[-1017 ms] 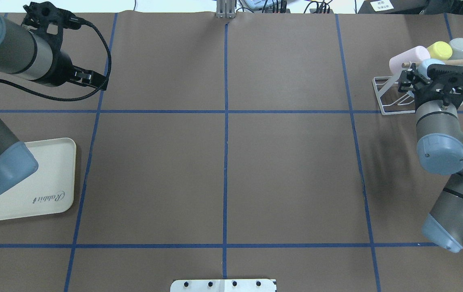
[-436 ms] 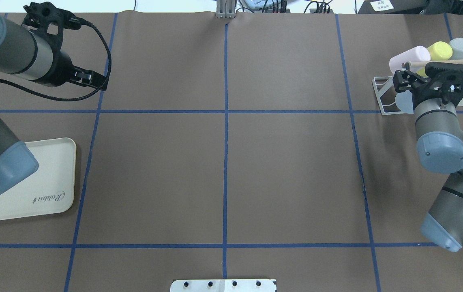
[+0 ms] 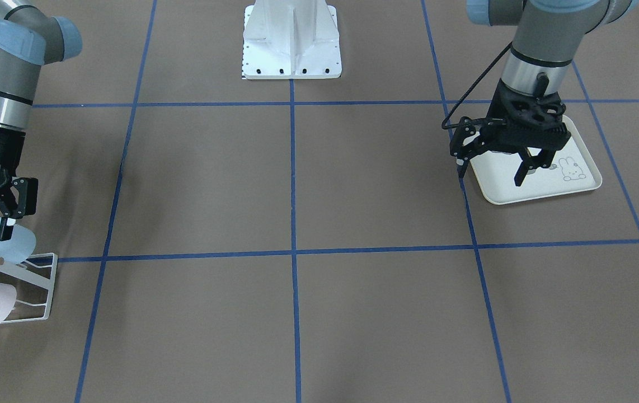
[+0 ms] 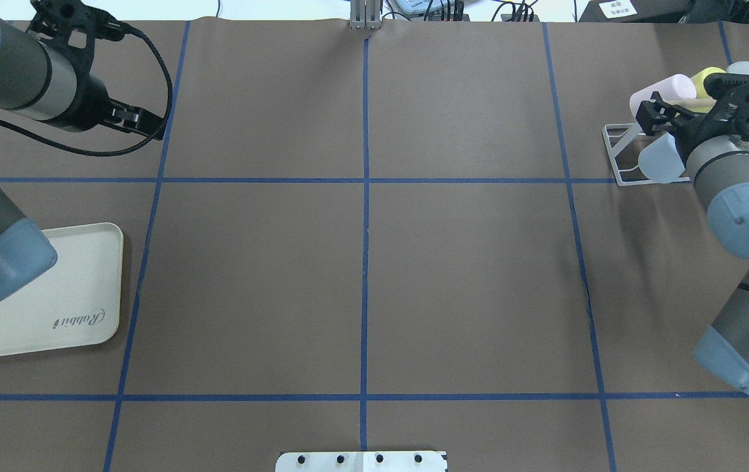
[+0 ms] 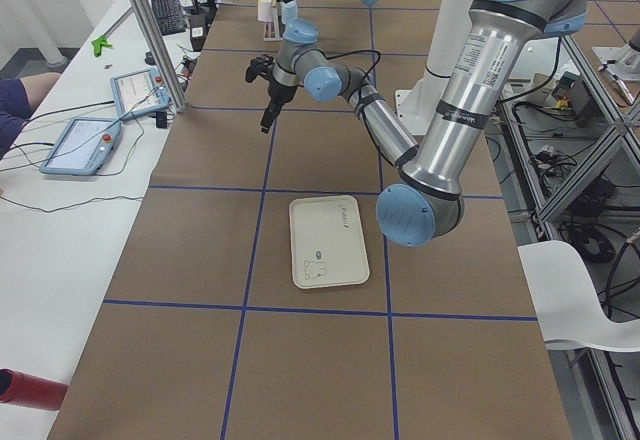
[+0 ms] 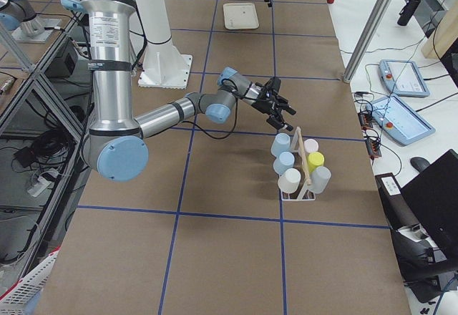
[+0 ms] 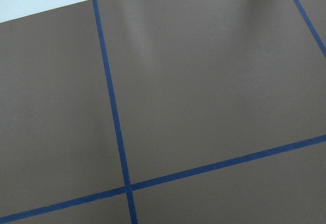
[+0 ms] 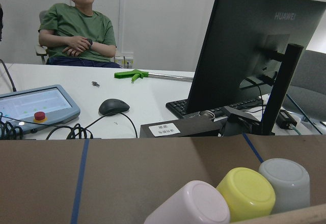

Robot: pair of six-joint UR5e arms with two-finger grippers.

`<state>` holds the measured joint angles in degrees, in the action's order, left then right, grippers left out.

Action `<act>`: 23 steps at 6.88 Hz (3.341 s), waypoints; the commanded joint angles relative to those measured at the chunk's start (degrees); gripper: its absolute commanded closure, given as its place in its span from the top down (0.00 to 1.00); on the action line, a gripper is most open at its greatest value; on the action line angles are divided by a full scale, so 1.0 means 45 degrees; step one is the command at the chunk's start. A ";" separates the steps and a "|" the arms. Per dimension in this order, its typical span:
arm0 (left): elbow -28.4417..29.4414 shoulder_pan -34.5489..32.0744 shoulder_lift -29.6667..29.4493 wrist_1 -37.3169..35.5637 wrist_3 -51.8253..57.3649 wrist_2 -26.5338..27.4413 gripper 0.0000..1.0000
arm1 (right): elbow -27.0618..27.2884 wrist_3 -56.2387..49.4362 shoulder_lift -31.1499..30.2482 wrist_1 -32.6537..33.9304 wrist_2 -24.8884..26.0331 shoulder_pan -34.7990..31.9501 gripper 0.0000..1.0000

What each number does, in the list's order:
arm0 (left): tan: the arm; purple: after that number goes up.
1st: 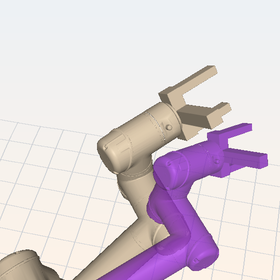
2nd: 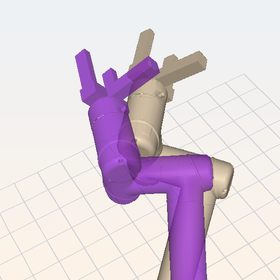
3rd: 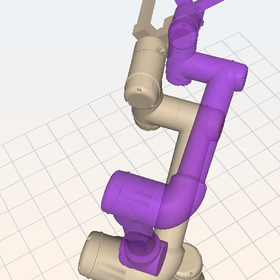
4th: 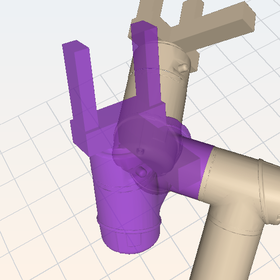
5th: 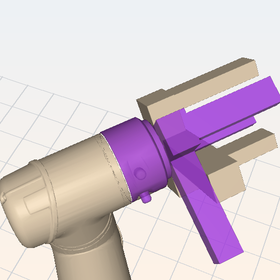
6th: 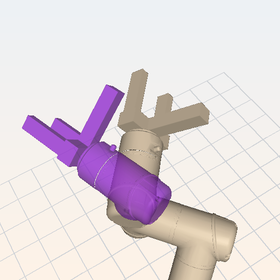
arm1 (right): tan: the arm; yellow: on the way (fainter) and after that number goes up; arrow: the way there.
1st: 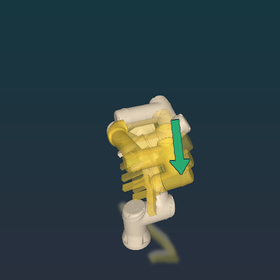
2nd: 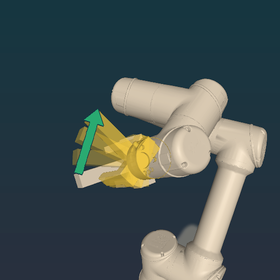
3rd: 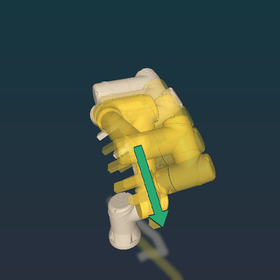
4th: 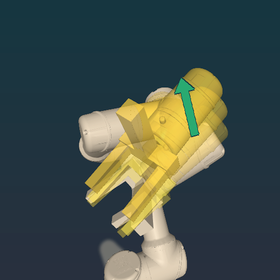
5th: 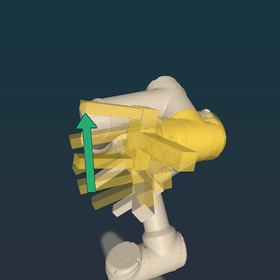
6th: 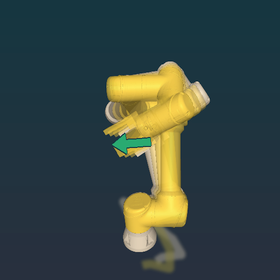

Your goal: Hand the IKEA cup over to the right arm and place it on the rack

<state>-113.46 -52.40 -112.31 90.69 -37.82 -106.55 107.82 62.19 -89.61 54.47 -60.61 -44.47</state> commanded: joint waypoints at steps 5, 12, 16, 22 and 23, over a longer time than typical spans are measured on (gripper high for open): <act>0.2317 -0.4947 0.1553 -0.0076 0.7764 -0.4222 1.00 | 0.0066 -0.9177 -0.0205 0.4466 -1.4989 -0.8587 1.00; 0.5680 -0.8473 0.3685 0.1071 1.1237 -0.6679 1.00 | -0.0228 -1.5170 -0.0907 0.7901 -1.8211 -1.0373 1.00; 0.6053 -0.8435 0.5036 0.1839 1.1199 -0.5637 1.00 | -0.1588 -1.5148 -0.0929 0.7798 -1.7199 -1.0353 1.00; 0.4627 -0.8435 0.5172 0.0099 1.0045 -0.6458 1.00 | -0.3706 -1.5383 0.0420 0.8795 -1.6825 -1.0373 1.00; 0.4627 -0.8454 0.5192 0.0138 1.0045 -0.6458 1.00 | -0.3609 -1.5402 0.0478 0.8813 -1.6688 -1.0489 1.00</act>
<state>-92.54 -90.36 -89.12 91.22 7.51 -135.56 91.17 -6.98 -87.66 94.09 -136.34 -91.23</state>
